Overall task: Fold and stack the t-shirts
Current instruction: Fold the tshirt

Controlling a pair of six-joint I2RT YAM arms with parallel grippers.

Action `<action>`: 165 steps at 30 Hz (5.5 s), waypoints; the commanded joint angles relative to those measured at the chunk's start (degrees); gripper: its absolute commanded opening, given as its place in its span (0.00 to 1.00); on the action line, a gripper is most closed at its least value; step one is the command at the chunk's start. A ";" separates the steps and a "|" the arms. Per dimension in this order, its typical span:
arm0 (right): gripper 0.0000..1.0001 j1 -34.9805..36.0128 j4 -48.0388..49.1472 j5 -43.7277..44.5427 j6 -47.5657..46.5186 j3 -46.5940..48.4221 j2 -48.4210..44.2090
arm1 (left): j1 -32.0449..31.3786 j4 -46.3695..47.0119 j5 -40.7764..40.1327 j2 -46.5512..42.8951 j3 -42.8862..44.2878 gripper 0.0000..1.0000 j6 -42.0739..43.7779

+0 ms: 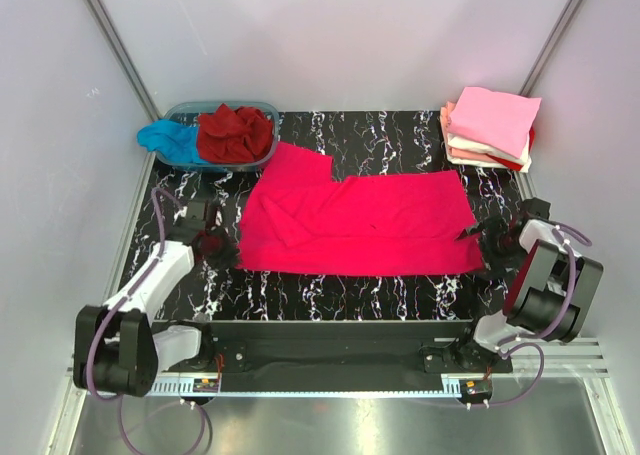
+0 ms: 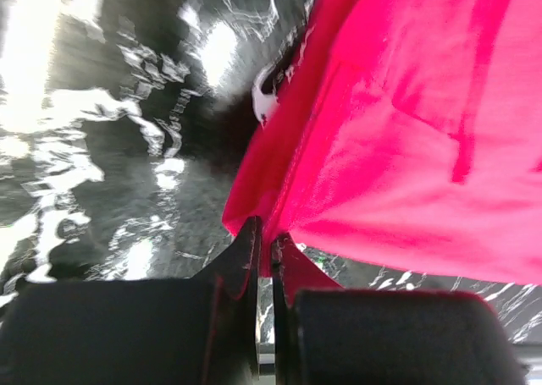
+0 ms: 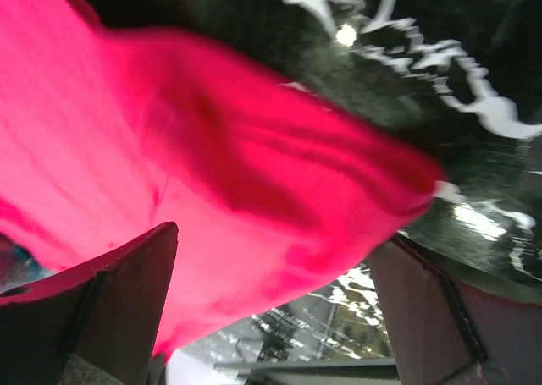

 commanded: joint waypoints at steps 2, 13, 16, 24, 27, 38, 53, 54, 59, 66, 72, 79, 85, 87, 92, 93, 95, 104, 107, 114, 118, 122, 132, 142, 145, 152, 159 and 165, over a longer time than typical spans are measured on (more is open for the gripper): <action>1.00 -0.68 0.87 9.78 -0.31 -1.91 -2.63 | 2.07 -6.80 -2.64 -5.07 4.09 0.00 1.62; 1.00 -1.47 -4.33 10.96 5.50 -3.75 -20.47 | 2.34 -12.61 7.29 -10.27 2.42 0.63 -0.05; 1.00 -1.48 -3.80 5.77 5.59 -6.91 -22.67 | 2.25 -12.53 6.51 -12.28 4.09 0.79 0.57; 0.94 -1.48 0.42 4.09 3.92 -9.74 -16.01 | 0.85 -2.08 7.03 -8.86 -0.73 0.82 -3.29; 0.91 -1.47 1.47 5.40 4.09 -8.51 -13.37 | 0.85 3.72 6.68 -8.78 -5.13 0.91 -5.05; 0.42 -1.48 12.37 5.59 2.86 -9.99 -4.83 | 0.85 15.51 6.32 1.42 -7.95 0.53 -5.93; 0.00 -2.62 -9.05 13.49 4.44 -1.48 -20.19 | 0.76 -0.74 4.13 -11.40 -0.13 0.09 -4.36; 0.00 -2.62 -11.42 13.49 4.53 -1.21 -21.26 | 0.76 -2.75 4.21 -12.54 0.14 0.09 -4.27; 0.00 -2.62 -16.18 13.75 6.90 -0.25 -26.10 | 0.76 -6.63 4.82 -15.71 0.14 0.10 -4.26; 0.01 -2.62 -24.36 16.56 9.27 2.48 -31.02 | 0.76 -13.91 6.23 -21.77 1.37 0.24 -3.74; 1.00 -4.11 -25.95 15.51 9.19 3.36 -34.45 | 0.76 -20.25 4.58 -21.88 10.05 0.74 3.37; 1.00 -4.02 -15.07 4.13 5.42 1.26 -33.93 | 0.76 -14.82 1.05 2.09 30.26 0.73 10.24; 1.00 9.05 -1.44 -1.90 6.28 -0.32 -32.42 | -1.43 -10.14 1.14 30.65 59.03 0.67 10.76; 1.00 12.92 3.83 -0.83 7.69 -2.60 -34.09 | -2.75 -14.00 -0.17 42.34 68.82 0.66 11.29; 0.99 15.57 17.79 -3.63 9.19 -15.17 -44.72 | -6.45 -24.20 -4.14 67.36 104.95 0.66 12.44; 0.99 15.84 19.39 -4.34 9.54 -18.84 -47.17 | -6.54 -23.60 -3.35 69.43 107.17 0.66 12.17; 0.99 16.71 24.99 -6.71 9.89 -22.81 -49.82 | -6.62 -17.32 -1.16 70.76 103.70 0.64 11.03; 0.98 17.77 33.82 -9.36 13.06 -35.04 -58.89 | -9.00 -6.19 1.50 78.13 100.15 0.68 11.20; 0.98 17.86 37.15 -9.80 13.23 -35.48 -56.43 | -9.00 -5.85 -0.43 79.81 100.60 0.75 12.08; 0.98 17.77 39.01 -9.89 13.85 -36.01 -54.05 | -9.26 -9.62 -1.59 82.63 100.51 0.72 11.74; 0.98 17.77 39.71 -9.80 13.85 -36.10 -53.00 | -10.84 -11.82 -1.14 82.90 97.89 0.70 12.25; 0.99 17.77 40.67 -9.80 14.02 -36.10 -51.24 | -13.56 -11.47 -3.60 80.88 93.49 0.57 13.66; 0.99 17.77 41.47 -9.54 14.11 -35.84 -48.60 | -16.47 -10.15 -9.76 77.36 86.09 0.19 14.45; 0.97 17.77 15.60 9.76 9.73 -15.31 -41.76 | -16.38 -12.26 -10.02 72.55 86.29 0.00 14.46; 0.95 17.69 9.59 17.96 5.07 -2.21 -30.71 | -16.38 -10.16 -9.33 68.06 82.33 0.00 14.37; 0.83 17.51 -3.17 25.26 -0.82 27.13 4.34 | -16.38 -8.04 -7.48 60.14 74.24 0.00 14.02; 0.60 16.81 -3.62 24.65 -3.20 39.30 20.10 | -15.94 -7.07 -6.24 54.16 68.43 0.00 16.21; 0.56 16.81 -3.27 25.44 -4.25 42.12 26.88 | -15.85 -7.25 -5.89 53.89 67.91 0.00 16.30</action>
